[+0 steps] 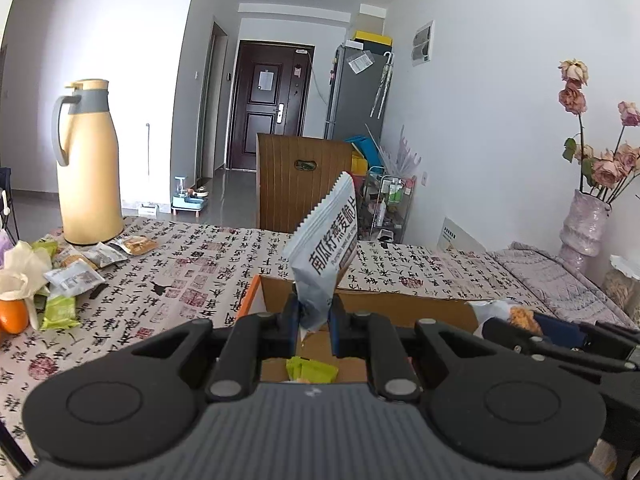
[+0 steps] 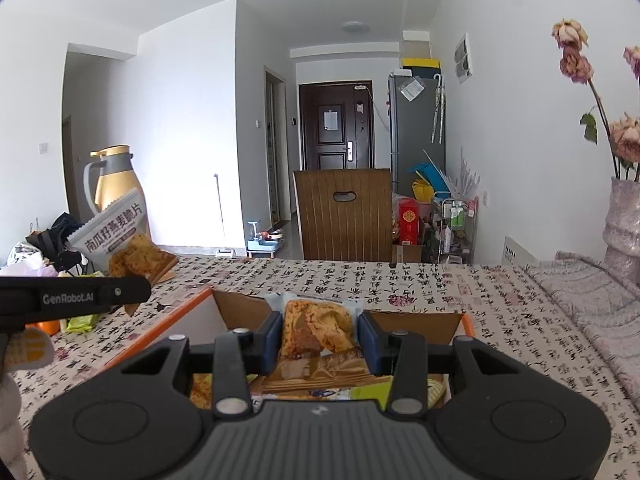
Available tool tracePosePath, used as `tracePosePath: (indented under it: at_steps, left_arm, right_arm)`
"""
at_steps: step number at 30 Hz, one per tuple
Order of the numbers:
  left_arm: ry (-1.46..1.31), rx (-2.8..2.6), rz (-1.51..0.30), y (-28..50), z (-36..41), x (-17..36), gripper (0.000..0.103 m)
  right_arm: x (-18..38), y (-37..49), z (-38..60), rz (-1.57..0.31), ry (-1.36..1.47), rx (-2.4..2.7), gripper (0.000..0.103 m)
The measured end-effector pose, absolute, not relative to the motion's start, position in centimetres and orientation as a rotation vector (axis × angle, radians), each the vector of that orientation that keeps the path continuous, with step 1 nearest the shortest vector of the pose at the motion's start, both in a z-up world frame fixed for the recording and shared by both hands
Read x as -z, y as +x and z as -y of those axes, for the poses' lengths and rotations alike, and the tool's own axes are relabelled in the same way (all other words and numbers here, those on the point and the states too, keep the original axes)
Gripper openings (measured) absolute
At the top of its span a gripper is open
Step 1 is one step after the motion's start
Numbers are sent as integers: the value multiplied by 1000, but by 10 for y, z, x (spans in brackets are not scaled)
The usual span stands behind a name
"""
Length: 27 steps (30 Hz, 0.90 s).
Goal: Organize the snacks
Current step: 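Carry the cookie pack and white packet over the box with both tools, then open both tools to drop the packets into the box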
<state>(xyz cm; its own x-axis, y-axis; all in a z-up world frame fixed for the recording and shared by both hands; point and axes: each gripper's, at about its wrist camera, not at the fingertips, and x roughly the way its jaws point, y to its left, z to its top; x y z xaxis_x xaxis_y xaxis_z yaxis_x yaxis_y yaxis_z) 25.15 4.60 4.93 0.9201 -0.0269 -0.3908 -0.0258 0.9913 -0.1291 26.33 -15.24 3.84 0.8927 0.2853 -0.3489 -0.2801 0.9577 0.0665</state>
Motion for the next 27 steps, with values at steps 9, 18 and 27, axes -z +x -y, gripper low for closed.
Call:
tracePosePath:
  at_steps: [9, 18, 27]
  left_arm:
    - [-151, 11, -454, 271, -55, -20, 15]
    - [-186, -29, -422, 261, -66, -21, 88]
    - [-221, -84, -414, 256, -71, -24, 103]
  right_arm:
    - [-10, 279, 146, -421, -1, -312, 40]
    - [-7, 277, 155, -435, 40, -301, 97]
    - [-8, 273, 160, -416, 58, -299, 103]
